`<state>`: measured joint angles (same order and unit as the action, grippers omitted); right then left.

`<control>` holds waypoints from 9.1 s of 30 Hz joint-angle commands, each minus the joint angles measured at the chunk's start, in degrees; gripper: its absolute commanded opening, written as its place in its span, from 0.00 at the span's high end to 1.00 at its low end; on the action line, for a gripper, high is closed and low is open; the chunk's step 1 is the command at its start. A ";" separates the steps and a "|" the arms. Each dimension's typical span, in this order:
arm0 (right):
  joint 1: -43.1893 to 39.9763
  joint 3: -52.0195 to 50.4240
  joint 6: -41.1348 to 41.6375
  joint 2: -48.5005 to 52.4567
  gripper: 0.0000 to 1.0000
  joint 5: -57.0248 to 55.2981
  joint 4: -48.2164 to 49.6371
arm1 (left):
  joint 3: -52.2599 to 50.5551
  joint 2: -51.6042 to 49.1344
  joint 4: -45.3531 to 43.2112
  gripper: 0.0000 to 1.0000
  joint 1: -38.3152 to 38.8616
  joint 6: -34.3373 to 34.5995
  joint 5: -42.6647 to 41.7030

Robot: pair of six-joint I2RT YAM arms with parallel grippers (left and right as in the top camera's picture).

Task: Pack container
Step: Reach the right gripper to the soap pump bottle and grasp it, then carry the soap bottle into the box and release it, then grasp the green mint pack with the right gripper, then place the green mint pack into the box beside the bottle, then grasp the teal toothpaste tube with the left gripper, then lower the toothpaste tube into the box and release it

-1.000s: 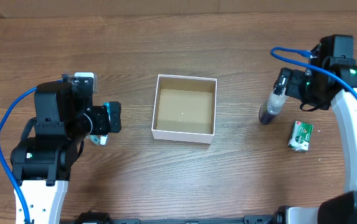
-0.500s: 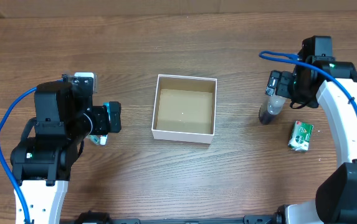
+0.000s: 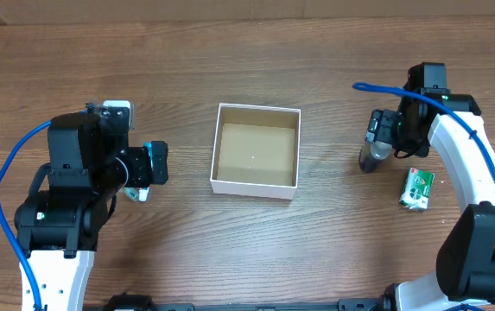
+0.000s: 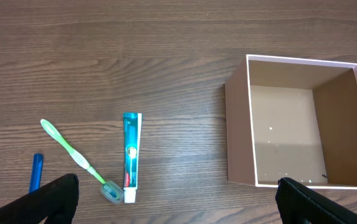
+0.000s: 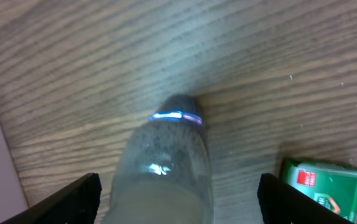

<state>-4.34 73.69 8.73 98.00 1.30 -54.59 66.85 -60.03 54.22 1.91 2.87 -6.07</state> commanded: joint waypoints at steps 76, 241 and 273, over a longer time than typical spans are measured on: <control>-12.76 10.84 12.94 -9.81 0.00 -2.23 -25.49 | 1.25 -0.35 -0.02 0.00 0.37 0.57 -0.85; 1.75 -5.07 6.43 -30.67 0.00 1.40 -16.81 | 28.13 -32.87 0.31 0.96 22.73 -5.73 8.07; 1.75 -5.07 6.21 -30.67 0.00 1.40 -16.68 | 29.62 -35.26 24.04 0.00 -12.72 31.01 11.69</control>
<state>-2.59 68.71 15.18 67.57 2.59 -71.57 104.73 -93.12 80.49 -6.07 30.68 10.74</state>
